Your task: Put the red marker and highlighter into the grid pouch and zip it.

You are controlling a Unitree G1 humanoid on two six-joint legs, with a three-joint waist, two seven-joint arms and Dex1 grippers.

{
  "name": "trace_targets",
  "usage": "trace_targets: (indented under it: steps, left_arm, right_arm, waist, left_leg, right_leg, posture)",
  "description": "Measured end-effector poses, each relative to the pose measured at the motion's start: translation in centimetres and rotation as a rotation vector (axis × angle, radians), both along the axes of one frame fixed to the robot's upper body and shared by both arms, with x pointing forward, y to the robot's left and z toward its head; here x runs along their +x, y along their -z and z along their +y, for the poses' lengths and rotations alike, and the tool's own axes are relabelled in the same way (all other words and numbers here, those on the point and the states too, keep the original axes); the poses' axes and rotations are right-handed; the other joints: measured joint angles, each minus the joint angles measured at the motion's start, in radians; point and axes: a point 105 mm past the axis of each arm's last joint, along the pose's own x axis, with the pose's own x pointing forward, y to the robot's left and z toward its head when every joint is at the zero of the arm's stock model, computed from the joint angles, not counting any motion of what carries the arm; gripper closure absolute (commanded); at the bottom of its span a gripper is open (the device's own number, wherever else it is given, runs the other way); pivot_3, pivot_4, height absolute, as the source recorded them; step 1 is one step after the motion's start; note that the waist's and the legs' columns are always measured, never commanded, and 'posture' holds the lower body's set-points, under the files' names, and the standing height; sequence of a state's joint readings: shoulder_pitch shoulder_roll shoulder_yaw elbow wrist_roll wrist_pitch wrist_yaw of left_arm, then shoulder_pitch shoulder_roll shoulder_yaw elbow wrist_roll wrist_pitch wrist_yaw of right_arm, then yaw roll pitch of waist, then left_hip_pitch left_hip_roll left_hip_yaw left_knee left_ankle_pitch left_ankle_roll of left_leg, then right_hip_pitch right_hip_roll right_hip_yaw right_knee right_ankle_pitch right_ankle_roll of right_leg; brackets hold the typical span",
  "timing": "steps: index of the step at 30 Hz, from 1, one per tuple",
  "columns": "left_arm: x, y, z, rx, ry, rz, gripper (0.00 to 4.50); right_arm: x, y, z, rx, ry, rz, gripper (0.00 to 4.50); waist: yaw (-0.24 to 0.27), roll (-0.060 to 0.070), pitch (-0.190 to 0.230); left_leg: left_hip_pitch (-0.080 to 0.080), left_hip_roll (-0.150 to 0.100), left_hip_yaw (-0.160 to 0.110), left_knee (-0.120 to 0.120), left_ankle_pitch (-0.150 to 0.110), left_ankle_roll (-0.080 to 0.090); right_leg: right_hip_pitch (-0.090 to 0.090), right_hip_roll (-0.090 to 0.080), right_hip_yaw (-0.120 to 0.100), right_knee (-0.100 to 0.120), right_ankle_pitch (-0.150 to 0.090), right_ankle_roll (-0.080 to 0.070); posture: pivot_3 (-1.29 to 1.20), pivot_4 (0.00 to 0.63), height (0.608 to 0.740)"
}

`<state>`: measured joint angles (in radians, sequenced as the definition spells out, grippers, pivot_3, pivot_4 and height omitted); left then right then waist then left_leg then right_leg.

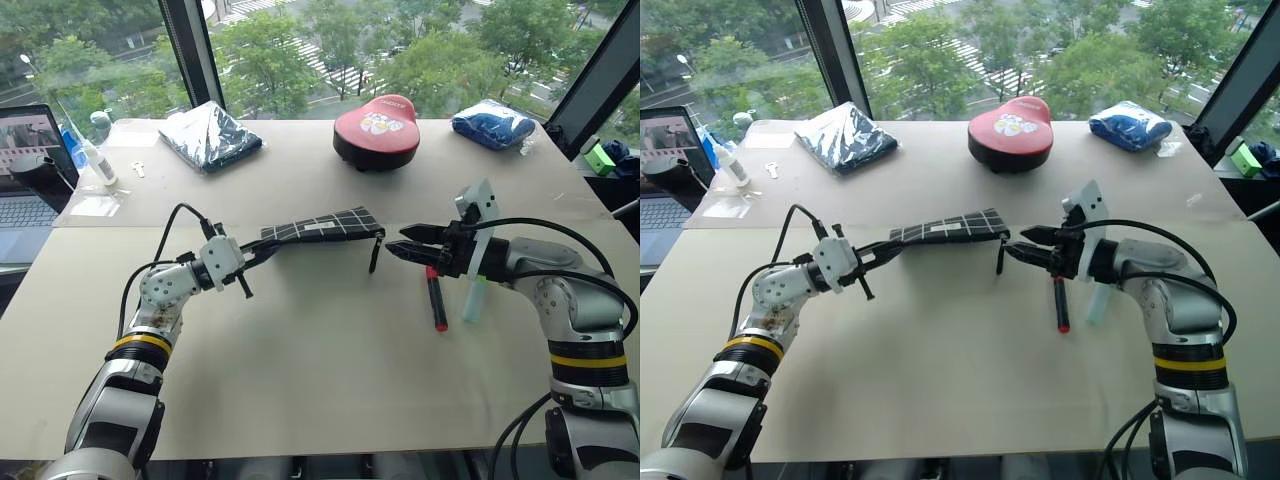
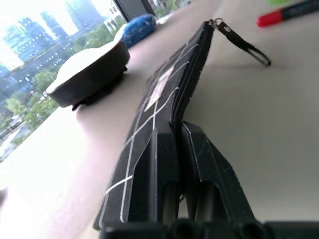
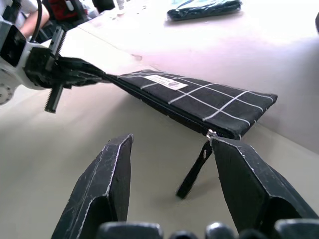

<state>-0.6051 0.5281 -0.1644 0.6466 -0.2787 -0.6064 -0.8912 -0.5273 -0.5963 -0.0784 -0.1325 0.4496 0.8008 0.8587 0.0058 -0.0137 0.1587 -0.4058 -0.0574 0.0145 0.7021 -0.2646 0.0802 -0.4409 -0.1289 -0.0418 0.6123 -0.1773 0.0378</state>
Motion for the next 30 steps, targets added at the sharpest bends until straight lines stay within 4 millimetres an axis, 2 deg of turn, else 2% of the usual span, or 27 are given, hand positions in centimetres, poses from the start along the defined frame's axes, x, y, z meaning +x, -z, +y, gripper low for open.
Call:
trace_targets:
  steps: [4,6,12,22,24,27,30]
  left_arm:
    - [0.1,-0.8,-1.5,-0.055,-0.02,0.048,4.5]
    - [0.1,-0.6,-1.7,-0.047,-0.034,0.07,4.5]
    - [0.0,-0.3,-1.8,-0.008,-0.067,0.092,4.5]
    - [-0.4,-0.4,-2.1,0.044,-0.08,0.1,4.5]
    - [-0.4,-0.4,-2.2,0.038,-0.086,0.105,4.5]
    - [-0.4,-0.8,-2.7,0.022,-0.084,0.104,4.5]
    - [-0.5,-0.9,-2.7,0.018,-0.085,0.102,4.5]
  right_arm:
    - [1.7,3.6,1.4,-0.097,0.135,0.055,1.7]
    - [2.4,4.7,1.6,-0.115,0.187,0.076,1.7]
    - [4.1,3.1,0.7,-0.126,0.29,0.023,1.7]
    - [3.6,1.6,-0.9,-0.089,0.245,0.016,1.7]
    - [3.7,1.9,-0.8,-0.094,0.246,0.024,1.7]
    - [4.0,3.5,0.3,-0.106,0.245,0.059,1.7]
    - [4.6,4.4,-0.2,-0.128,0.29,0.077,1.7]
  waist:
    - [-0.004,0.0,0.0]
    - [-0.004,0.0,0.0]
    - [0.003,0.0,0.0]
    - [0.003,0.0,0.0]
    - [0.003,0.0,0.0]
    - [0.003,0.0,0.0]
    - [0.004,0.0,0.0]
  left_leg:
    - [0.0,-0.001,0.001,0.0,0.001,-0.001]
    - [0.0,-0.001,0.001,0.0,0.001,-0.002]
    - [0.0,-0.001,0.001,0.0,0.001,-0.001]
    - [0.001,-0.001,0.001,0.0,0.001,-0.001]
    - [0.001,-0.001,0.001,0.0,0.001,-0.001]
    - [0.001,-0.001,0.001,0.0,0.001,-0.001]
    - [0.0,-0.001,0.001,0.0,0.001,-0.001]
  right_leg:
    - [0.0,0.0,0.001,0.0,0.0,0.0]
    - [0.0,0.0,0.001,0.0,0.0,0.0]
    - [0.0,0.0,0.001,0.0,0.0,0.0]
    - [0.001,0.001,0.001,-0.001,0.0,0.0]
    - [0.001,0.001,0.001,-0.001,0.0,0.0]
    - [0.001,0.001,0.001,-0.001,0.0,0.0]
    - [0.001,0.001,0.001,-0.001,0.0,0.0]
  posture:
    - [0.0,0.15,0.74]
    - [0.0,0.15,0.74]
    - [0.0,0.15,0.74]
    - [0.0,0.15,0.74]
    - [0.0,0.15,0.74]
    - [0.0,0.15,0.74]
    - [0.0,0.15,0.74]
